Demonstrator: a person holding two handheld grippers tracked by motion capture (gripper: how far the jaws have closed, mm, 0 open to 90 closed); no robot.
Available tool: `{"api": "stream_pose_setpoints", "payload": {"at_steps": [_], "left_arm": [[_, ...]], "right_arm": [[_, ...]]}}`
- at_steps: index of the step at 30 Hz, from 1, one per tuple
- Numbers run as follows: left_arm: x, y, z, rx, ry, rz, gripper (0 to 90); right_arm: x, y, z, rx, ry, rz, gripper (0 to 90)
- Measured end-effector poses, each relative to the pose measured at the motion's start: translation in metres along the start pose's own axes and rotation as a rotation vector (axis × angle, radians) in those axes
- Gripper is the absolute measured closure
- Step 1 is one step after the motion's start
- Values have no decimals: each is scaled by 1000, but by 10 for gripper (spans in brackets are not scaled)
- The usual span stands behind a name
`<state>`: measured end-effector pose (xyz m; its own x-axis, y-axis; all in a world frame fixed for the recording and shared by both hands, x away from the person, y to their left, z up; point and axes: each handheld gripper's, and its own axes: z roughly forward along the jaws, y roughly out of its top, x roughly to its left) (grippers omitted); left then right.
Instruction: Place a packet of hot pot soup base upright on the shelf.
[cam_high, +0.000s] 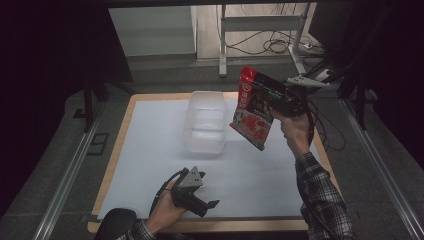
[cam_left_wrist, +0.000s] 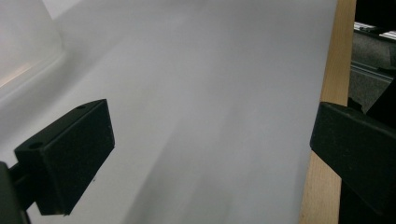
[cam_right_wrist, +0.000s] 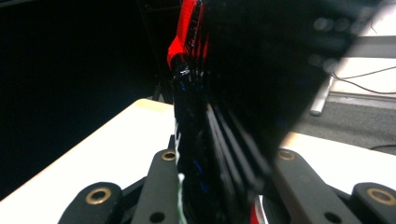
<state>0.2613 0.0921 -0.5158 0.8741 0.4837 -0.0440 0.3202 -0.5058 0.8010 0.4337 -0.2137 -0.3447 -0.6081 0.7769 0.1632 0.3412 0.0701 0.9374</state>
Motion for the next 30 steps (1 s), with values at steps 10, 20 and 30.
{"api": "stream_pose_setpoints", "payload": {"at_steps": [10,20,30], "left_arm": [[-1,-7,-6,6,8,-1,0],[1,-9,-8,11,13,-6,0],[0,-8,-7,17,8,7,0]], "right_arm": [[3,14,29,-14,31,1,757],[1,26,67,-16,46,-16,757],[2,33,109,-13,72,-42,759]]}}
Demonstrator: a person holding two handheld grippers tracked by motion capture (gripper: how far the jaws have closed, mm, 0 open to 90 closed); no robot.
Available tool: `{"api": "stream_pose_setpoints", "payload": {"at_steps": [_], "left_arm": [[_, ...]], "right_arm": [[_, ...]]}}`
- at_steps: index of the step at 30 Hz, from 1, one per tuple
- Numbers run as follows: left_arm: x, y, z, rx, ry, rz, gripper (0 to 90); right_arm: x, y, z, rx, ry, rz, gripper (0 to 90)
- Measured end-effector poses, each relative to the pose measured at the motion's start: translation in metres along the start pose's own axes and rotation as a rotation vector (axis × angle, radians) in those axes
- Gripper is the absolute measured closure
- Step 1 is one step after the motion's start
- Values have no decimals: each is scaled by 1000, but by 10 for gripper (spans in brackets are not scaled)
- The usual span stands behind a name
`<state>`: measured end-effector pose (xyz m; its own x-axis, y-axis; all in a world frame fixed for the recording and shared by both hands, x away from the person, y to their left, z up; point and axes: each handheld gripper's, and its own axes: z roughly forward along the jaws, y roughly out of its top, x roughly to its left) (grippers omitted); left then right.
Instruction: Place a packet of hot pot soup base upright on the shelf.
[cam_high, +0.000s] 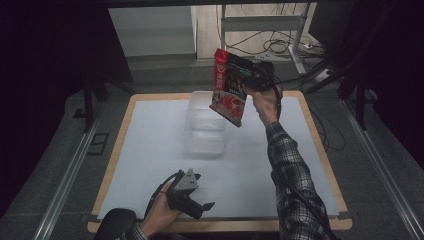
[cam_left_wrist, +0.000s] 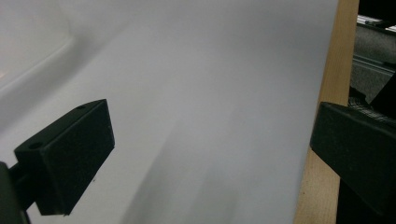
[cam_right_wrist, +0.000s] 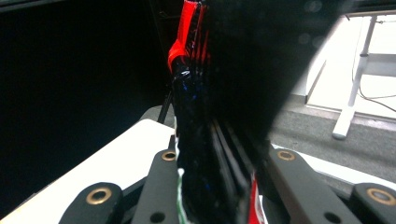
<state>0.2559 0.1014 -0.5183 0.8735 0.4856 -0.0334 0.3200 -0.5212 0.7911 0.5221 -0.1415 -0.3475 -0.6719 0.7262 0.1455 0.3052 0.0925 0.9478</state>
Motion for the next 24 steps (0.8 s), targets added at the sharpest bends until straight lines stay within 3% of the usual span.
{"api": "stream_pose_setpoints", "payload": {"at_steps": [12,24], "left_arm": [[1,0,-1,-10,2,-3,0],[-1,0,1,0,-2,10,0]], "right_arm": [[0,-2,49,0,15,-23,760],[2,-13,78,-27,21,-58,760]]}}
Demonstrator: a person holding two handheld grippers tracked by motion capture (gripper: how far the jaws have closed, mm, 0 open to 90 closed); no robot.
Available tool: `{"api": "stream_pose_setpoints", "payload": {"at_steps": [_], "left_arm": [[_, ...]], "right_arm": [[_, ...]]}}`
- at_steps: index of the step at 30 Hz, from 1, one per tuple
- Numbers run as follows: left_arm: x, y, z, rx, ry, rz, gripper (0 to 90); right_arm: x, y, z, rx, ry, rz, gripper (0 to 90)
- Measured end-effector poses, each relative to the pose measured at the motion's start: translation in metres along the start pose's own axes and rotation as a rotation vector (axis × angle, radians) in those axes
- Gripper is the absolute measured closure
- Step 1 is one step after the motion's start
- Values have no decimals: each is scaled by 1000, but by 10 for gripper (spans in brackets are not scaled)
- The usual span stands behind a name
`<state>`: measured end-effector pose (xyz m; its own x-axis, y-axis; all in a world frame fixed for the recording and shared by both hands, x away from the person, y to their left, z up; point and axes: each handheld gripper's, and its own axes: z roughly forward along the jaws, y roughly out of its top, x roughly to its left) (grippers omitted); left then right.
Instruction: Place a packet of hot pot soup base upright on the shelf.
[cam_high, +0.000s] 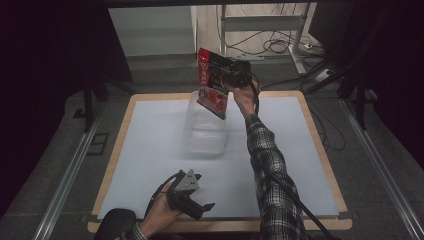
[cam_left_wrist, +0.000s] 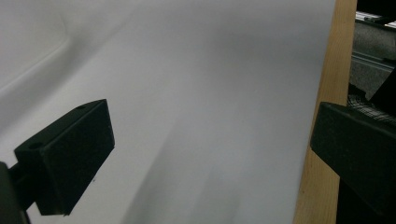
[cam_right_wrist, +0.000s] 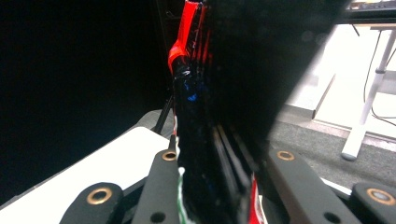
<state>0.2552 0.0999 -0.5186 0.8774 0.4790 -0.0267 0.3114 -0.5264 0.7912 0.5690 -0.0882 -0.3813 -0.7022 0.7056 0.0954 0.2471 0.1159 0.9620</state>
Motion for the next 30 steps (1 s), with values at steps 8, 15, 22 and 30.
{"api": "stream_pose_setpoints", "payload": {"at_steps": [8,15,22,30], "left_arm": [[-1,0,1,4,-1,3,0],[-1,0,2,14,1,11,0],[-1,0,3,14,1,9,0],[-2,0,6,19,-2,7,0]], "right_arm": [[1,-19,11,36,1,-9,759],[4,-38,22,80,19,-17,745],[1,-43,17,105,22,2,688],[1,-44,7,142,8,-39,518]]}}
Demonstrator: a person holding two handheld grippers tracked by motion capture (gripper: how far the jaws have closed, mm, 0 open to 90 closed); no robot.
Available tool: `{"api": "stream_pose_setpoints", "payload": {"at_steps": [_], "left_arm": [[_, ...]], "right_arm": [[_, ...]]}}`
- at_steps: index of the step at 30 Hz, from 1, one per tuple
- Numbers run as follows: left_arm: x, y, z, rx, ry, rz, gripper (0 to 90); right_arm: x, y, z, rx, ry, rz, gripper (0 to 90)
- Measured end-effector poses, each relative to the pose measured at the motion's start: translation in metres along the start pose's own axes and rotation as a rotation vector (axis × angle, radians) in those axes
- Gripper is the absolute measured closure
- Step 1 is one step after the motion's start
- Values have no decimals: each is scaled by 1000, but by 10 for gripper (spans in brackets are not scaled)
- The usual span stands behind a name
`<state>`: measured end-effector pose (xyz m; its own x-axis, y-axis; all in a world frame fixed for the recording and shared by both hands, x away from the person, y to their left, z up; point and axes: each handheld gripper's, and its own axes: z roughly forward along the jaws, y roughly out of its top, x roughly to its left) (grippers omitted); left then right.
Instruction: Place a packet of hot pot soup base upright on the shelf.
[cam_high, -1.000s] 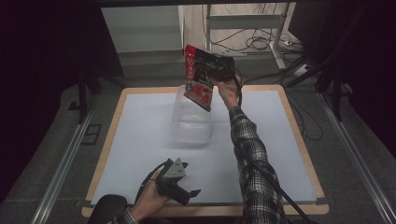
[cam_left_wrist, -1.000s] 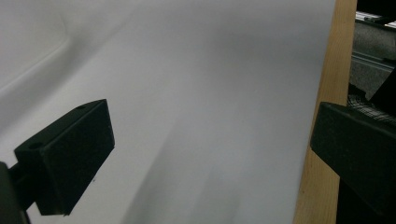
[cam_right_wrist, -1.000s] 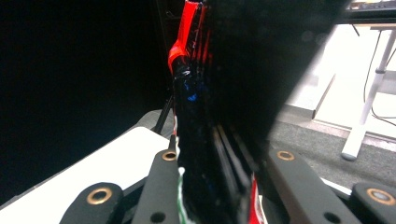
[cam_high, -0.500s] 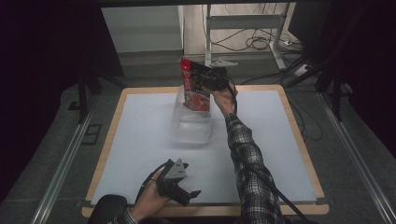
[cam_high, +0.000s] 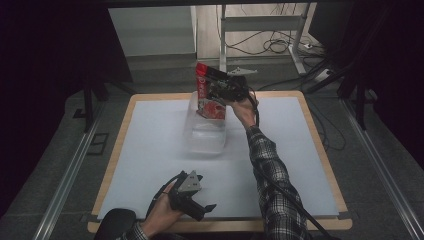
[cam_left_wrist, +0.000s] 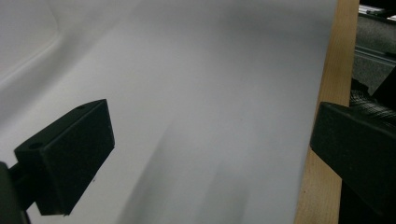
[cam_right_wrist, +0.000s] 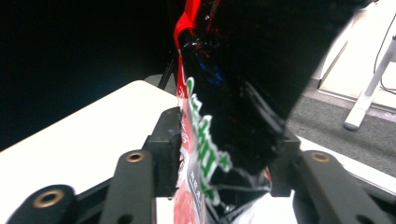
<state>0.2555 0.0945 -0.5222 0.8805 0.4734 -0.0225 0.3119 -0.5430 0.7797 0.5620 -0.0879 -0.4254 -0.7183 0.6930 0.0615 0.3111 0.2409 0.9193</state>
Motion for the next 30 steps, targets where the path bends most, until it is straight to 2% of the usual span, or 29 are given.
{"api": "stream_pose_setpoints", "payload": {"at_steps": [4,11,18,30], "left_arm": [[0,0,1,1,1,0,0],[1,-1,0,3,-2,0,0],[1,-1,1,6,1,-2,0],[1,-2,1,-3,-7,-5,0]], "right_arm": [[-1,2,-2,16,-15,-18,436],[-1,2,-6,48,-1,-17,342],[2,6,-13,70,7,-23,294],[4,9,-29,71,23,-9,199]]}}
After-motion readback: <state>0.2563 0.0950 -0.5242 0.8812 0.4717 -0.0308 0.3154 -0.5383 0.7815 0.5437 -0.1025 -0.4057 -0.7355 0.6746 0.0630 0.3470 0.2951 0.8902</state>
